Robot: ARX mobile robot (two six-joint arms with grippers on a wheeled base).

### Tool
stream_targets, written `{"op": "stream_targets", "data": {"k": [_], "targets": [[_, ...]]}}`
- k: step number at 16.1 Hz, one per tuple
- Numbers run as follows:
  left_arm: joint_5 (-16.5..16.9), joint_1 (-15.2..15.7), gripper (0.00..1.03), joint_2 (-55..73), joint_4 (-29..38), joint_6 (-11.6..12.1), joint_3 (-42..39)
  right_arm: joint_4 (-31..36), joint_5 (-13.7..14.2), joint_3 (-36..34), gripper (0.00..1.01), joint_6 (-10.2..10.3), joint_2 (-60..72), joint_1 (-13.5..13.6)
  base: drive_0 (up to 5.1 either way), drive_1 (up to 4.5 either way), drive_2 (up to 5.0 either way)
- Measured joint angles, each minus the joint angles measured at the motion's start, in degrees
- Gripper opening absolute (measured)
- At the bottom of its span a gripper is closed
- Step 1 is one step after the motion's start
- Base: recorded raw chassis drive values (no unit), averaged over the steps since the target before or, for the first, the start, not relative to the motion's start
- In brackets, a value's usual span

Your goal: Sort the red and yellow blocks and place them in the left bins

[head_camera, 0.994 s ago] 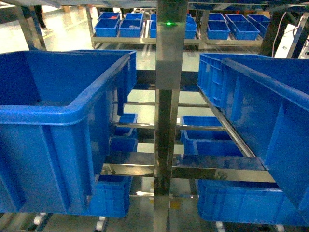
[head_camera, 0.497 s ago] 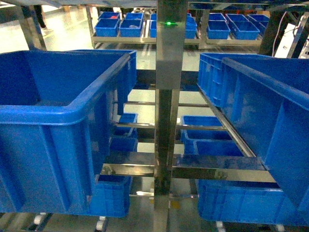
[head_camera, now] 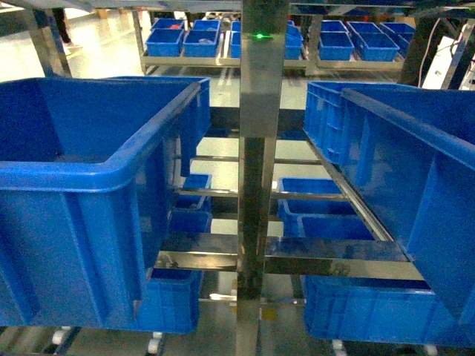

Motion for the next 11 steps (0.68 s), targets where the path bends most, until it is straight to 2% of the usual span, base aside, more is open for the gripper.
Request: {"op": "stream_targets", "data": {"k": [3,4,6,8,10,11], "targets": [[0.0,0.0,0.46,0.0,-0.02,0.0,0.0,-0.04,2.89,3.3,0.28,-0.44,4.98,0.48,0.0,0.0,0.0],[0.02,0.0,0.46,0.0,0.0,0.0,0.0,0.72,4.66,4.42,0.28,-0.39,6.56,0.66,0.0,0.0,0.0],[0.0,0.0,0.46,0.0,-0.02,0.0,0.0,0.17,5.11,5.62,0.29,0.48,7.87,0.68,0.0,0.0,0.0],[0.0,0.0,0.46,0.0,-0.02,0.0,0.0,2.54,5.79,3.87,0.53,0.72,7.15,0.68,0.0,0.0,0.0],[0.0,0.0,0.46,0.0,-0.02,0.0,0.0,3.85,5.97,1.46,0.69,0.72,5.49,0.76,0.0,0.0,0.0],[0.0,0.0,0.46,0.0,-0.02,0.0,0.0,5.4,6.29,-0.63,0.82,0.68,3.8,1.03,0.0,0.0,0.0]]}}
